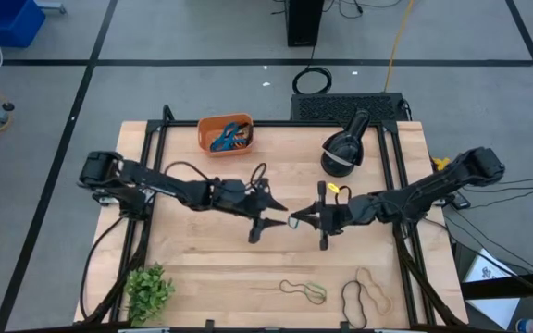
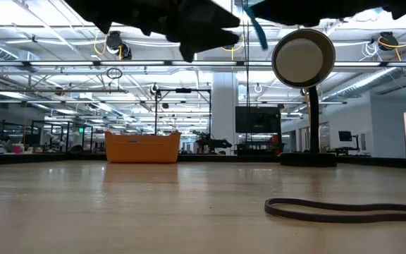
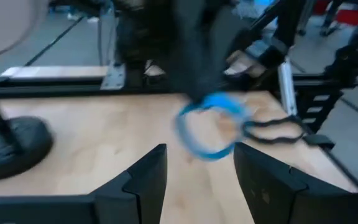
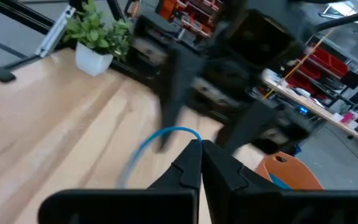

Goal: Pick and place rubber bands into bin
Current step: Put the blue rubber band into the orange container

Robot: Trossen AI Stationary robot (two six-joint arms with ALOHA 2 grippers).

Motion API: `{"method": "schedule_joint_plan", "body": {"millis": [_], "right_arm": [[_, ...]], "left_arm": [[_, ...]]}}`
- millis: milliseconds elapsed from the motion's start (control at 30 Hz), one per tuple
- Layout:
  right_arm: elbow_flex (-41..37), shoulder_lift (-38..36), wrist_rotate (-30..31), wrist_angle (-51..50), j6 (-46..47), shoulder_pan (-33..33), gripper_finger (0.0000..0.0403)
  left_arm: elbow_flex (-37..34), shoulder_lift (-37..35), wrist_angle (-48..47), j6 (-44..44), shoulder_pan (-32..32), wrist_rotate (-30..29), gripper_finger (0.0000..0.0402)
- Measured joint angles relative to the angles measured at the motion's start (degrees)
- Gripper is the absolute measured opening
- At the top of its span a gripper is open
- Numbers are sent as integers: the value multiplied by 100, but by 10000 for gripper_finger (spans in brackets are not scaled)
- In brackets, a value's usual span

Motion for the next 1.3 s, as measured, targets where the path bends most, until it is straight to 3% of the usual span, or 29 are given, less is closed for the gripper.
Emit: {"method": "schedule_joint_plan", "body": {"millis": [200,533,667,900,1300], "right_arm": [[-2,129,1,37,-80,-141,0],[0,295,22,83,-89,-141,0],[2,303,24,63,-87,-141,0],[0,306,17,45,-85,-141,0],[0,274,22,60,498,-132,37]], "left_arm": [[0,464,655,-138,-108,156,191],[-9,472,956,-258,-110,345,187],[-9,472,863,-262,-102,243,148],[-4,456,891,-93,-97,228,18],[-2,454,718,-113,-62,-15,10]]}}
